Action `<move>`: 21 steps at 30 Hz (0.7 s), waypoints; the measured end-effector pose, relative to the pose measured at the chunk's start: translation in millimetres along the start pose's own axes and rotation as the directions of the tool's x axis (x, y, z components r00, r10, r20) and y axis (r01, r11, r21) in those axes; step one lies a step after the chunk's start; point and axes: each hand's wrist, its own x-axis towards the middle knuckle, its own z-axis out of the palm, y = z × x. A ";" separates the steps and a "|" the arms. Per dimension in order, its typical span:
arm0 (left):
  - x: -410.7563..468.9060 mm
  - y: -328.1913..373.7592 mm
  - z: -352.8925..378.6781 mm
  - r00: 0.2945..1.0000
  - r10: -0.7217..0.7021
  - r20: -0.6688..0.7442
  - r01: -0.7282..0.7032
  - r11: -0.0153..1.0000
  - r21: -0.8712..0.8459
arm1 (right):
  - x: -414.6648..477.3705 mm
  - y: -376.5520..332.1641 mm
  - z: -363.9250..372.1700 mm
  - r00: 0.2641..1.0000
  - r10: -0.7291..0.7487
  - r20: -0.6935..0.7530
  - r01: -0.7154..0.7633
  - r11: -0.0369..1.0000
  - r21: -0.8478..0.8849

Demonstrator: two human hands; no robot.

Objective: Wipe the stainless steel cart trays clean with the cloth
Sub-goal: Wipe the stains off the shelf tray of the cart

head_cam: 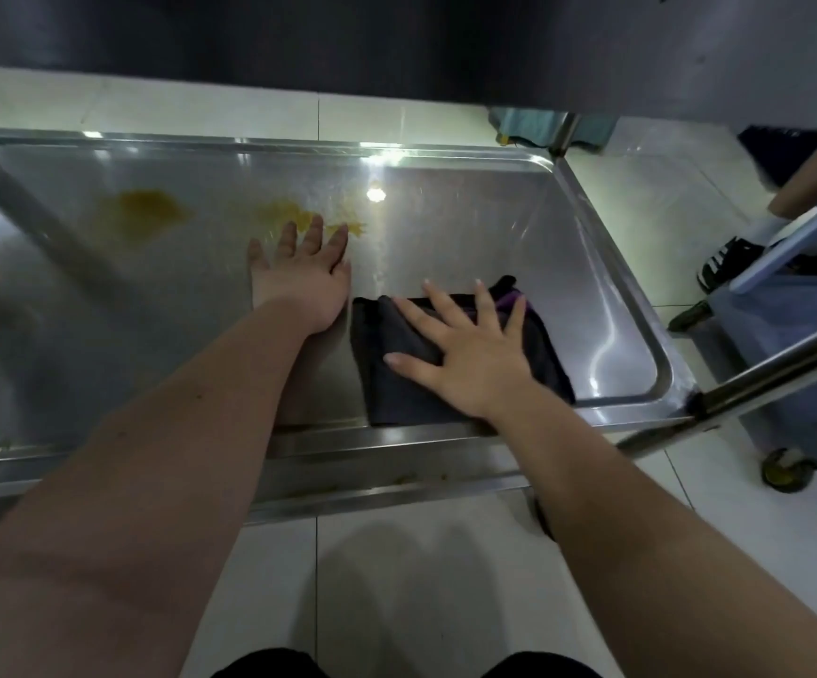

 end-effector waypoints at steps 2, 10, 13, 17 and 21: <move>0.8 1.1 1.1 1.000 -0.001 -0.002 0.001 1.000 -0.001 | -6.2 46.0 -5.9 0.997 0.078 -0.002 -0.078 0.997 -0.004; 2.1 1.0 -6.6 0.998 0.032 0.051 -0.031 0.999 -0.020 | -20.8 120.9 -14.6 0.947 0.321 0.032 -0.321 0.947 0.005; -3.0 -19.8 -16.6 0.987 0.093 0.130 -0.092 0.996 -0.015 | -22.8 119.5 -17.4 0.950 0.311 0.031 -0.311 0.950 0.001; -25.4 -77.8 -17.6 0.989 0.056 0.136 -0.068 0.994 0.087 | -24.1 117.5 -19.3 0.945 0.322 0.060 -0.322 0.947 -0.008; -37.2 -119.1 -16.6 0.996 0.024 0.087 -0.030 0.997 0.070 | -21.4 119.4 -21.8 0.944 0.319 0.085 -0.320 0.947 0.006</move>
